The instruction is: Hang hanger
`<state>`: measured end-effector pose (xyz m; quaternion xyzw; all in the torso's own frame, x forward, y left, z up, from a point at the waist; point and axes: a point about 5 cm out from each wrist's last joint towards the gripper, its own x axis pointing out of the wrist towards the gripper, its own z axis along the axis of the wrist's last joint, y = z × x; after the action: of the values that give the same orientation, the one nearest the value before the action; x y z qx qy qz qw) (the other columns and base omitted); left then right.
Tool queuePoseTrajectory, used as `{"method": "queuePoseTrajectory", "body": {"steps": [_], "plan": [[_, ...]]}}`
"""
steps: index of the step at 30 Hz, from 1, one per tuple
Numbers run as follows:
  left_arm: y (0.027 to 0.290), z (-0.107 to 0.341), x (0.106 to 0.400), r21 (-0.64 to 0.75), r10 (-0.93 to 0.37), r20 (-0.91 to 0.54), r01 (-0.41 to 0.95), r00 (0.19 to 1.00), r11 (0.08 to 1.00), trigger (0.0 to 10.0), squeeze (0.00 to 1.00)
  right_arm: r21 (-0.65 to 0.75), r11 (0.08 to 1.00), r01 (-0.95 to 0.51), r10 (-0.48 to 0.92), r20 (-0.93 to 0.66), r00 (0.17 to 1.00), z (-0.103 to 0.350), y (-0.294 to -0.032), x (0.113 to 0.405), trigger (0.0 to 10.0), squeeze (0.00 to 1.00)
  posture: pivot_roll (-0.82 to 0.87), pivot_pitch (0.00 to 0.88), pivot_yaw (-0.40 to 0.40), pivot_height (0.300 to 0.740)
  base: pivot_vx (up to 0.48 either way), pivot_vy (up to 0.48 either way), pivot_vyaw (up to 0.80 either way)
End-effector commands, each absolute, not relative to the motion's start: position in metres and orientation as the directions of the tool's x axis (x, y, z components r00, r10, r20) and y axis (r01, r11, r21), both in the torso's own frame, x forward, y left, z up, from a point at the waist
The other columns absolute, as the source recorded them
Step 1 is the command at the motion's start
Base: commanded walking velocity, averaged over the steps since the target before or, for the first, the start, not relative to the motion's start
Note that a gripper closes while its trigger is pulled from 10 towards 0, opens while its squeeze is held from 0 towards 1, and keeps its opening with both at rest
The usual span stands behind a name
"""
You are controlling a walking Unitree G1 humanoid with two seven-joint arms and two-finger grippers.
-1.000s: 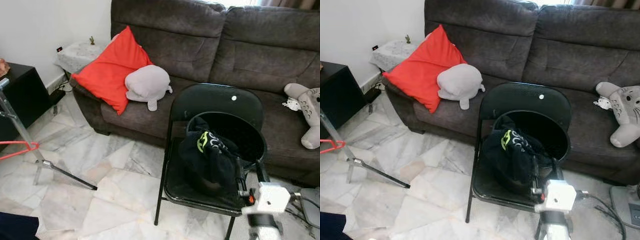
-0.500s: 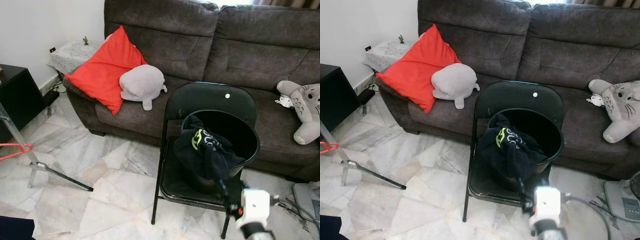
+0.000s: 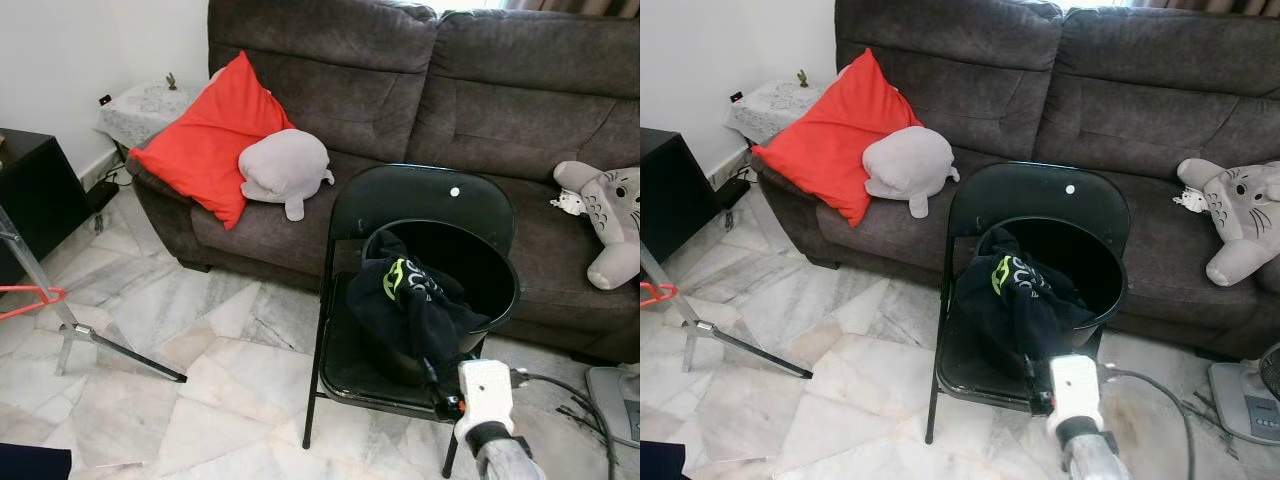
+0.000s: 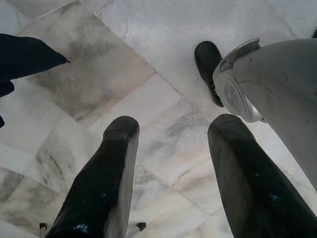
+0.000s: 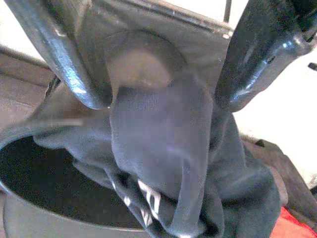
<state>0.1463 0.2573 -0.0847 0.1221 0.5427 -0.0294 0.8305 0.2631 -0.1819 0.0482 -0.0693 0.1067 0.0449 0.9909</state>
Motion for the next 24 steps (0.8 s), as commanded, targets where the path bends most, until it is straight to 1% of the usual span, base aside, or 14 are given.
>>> {"method": "queuePoseTrajectory", "body": {"steps": [1,3,8,9,10,11,12,18,24], "plan": [[0.259,-0.087,0.139,0.174,0.094,-0.919,0.179,0.384,0.968,10.0,0.00,-0.139,0.986,-0.089,0.059,-0.208,0.976,0.054,-0.185,0.275,10.0,0.00,-0.06,0.087,-0.008,0.740,0.000,0.000,0.00],[0.259,-0.087,0.139,0.173,0.094,-0.918,0.176,0.384,0.969,10.0,0.00,-0.141,0.986,-0.085,0.056,-0.193,0.979,0.057,-0.186,0.282,10.0,0.00,-0.06,0.090,-0.008,0.740,0.000,0.000,0.00],[0.259,-0.087,0.139,0.171,0.093,-0.919,0.175,0.383,0.970,10.0,0.00,-0.147,0.984,-0.097,0.065,-0.205,0.977,0.055,-0.185,0.285,10.0,0.00,-0.06,0.094,-0.008,0.740,0.000,0.000,0.00],[0.259,-0.087,0.139,0.171,0.092,-0.919,0.176,0.383,0.970,10.0,0.00,-0.156,0.983,-0.095,0.057,-0.228,0.972,0.050,-0.186,0.284,3.6,0.00,-0.06,0.096,-0.008,0.740,0.000,0.000,0.00],[0.260,-0.087,0.139,0.171,0.092,-0.919,0.176,0.384,0.969,10.0,0.00,-0.158,0.983,-0.093,0.054,-0.236,0.970,0.048,-0.187,0.283,3.6,0.00,-0.06,0.097,-0.008,0.740,0.000,0.000,0.00],[0.260,-0.087,0.139,0.171,0.092,-0.919,0.176,0.384,0.969,10.0,0.00,-0.160,0.983,-0.092,0.052,-0.242,0.969,0.047,-0.187,0.283,1.1,0.00,-0.06,0.098,-0.007,0.740,0.000,0.000,0.00],[0.260,-0.087,0.139,0.171,0.092,-0.919,0.177,0.384,0.969,10.0,0.00,-0.164,0.982,-0.092,0.049,-0.248,0.967,0.046,-0.187,0.282,0.0,0.00,-0.06,0.099,-0.006,0.740,0.000,0.000,0.00],[0.260,-0.087,0.139,0.171,0.090,-0.919,0.182,0.383,0.968,10.0,0.00,-0.169,0.982,-0.085,0.038,-0.265,0.963,0.041,-0.190,0.276,0.0,0.00,-0.06,0.102,-0.006,0.740,0.000,0.000,0.00],[0.260,-0.087,0.139,0.172,0.090,-0.919,0.186,0.383,0.967,10.0,0.00,-0.168,0.983,-0.070,0.026,-0.252,0.967,0.042,-0.191,0.277,0.0,0.00,-0.06,0.104,-0.005,0.740,0.000,0.000,0.00]]}}
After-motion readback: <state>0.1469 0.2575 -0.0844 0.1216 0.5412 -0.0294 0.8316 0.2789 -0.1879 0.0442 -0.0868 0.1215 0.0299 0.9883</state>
